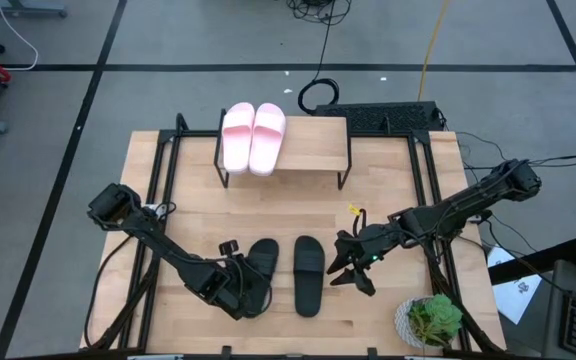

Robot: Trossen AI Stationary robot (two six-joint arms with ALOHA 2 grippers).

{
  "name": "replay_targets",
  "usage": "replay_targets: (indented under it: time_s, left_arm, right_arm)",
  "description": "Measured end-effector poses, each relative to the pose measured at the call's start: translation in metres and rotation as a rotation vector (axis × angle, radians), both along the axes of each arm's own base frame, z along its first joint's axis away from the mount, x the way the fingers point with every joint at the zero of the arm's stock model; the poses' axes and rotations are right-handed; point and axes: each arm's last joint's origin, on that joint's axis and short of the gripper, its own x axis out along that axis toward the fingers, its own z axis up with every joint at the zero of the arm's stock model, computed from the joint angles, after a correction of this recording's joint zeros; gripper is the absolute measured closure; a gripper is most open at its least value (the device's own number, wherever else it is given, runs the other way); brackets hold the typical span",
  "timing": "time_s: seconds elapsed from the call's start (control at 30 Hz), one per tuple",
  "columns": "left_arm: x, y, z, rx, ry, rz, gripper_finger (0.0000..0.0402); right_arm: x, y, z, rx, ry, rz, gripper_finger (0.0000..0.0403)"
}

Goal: Pick and place slides into the shelf
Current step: Put the left black slide on the shelf

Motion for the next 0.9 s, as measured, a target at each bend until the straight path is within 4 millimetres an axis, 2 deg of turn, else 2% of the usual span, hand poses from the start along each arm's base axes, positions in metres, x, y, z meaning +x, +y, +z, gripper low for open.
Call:
replay_targets:
  time_s: [0.4,0.73,0.9]
  left_arm:
    - [0.003,-0.003,0.001,-0.006,-0.007,-0.067,0.0245]
    - [0.016,-0.012,-0.025,0.108,0.049,-0.072,0.0246]
    - [0.027,-0.016,-0.022,0.186,0.047,-0.056,0.0280]
  right_arm:
    - [0.000,0.000,0.000,0.000,0.000,-0.001,0.0248]
    - [0.000,0.000,0.000,0.001,-0.002,-0.001,0.0248]
    - [0.000,0.000,0.000,0.000,-0.003,-0.002,0.0248]
